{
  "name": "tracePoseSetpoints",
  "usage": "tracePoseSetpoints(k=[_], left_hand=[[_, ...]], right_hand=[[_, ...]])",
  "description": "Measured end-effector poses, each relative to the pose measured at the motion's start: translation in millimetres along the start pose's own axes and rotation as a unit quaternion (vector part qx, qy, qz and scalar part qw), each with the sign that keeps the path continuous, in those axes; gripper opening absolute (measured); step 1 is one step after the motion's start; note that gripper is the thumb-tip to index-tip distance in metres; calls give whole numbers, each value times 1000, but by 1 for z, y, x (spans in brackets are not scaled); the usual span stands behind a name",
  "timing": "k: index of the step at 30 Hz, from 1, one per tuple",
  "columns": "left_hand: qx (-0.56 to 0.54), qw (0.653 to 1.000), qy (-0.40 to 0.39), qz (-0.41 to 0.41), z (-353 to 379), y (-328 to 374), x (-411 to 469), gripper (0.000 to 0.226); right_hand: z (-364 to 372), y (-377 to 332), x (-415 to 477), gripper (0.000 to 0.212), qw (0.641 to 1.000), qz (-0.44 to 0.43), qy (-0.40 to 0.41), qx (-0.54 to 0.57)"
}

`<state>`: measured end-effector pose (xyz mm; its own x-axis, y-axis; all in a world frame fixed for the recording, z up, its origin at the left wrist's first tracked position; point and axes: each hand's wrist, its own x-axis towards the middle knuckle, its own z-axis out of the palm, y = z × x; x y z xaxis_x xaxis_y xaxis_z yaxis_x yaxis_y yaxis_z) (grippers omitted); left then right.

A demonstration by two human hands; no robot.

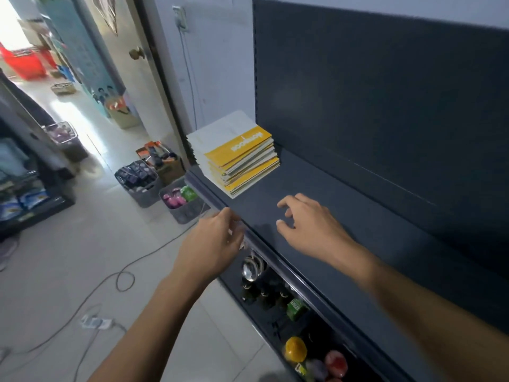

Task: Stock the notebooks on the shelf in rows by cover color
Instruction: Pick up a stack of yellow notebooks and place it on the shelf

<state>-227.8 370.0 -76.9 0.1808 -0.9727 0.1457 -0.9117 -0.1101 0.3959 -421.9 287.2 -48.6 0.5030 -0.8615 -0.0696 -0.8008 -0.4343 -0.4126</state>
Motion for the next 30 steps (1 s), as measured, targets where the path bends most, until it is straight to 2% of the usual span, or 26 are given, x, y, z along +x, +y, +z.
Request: tracePoseSetpoints(k=[7, 15, 22, 30], left_hand=[[-6, 999, -10, 44, -34, -85, 60, 18], [3, 990, -22, 142, -71, -163, 140, 20], [-18, 972, -62, 226, -68, -171, 213, 20], [-15, 962, -65, 265, -58, -168, 293, 19]], right_hand=[[16, -52, 69, 35, 999, 42, 14, 5], [46, -108, 131, 30, 987, 124, 95, 39], [49, -113, 157, 33, 971, 198, 122, 57], [42, -99, 204, 36, 958, 228, 153, 77]])
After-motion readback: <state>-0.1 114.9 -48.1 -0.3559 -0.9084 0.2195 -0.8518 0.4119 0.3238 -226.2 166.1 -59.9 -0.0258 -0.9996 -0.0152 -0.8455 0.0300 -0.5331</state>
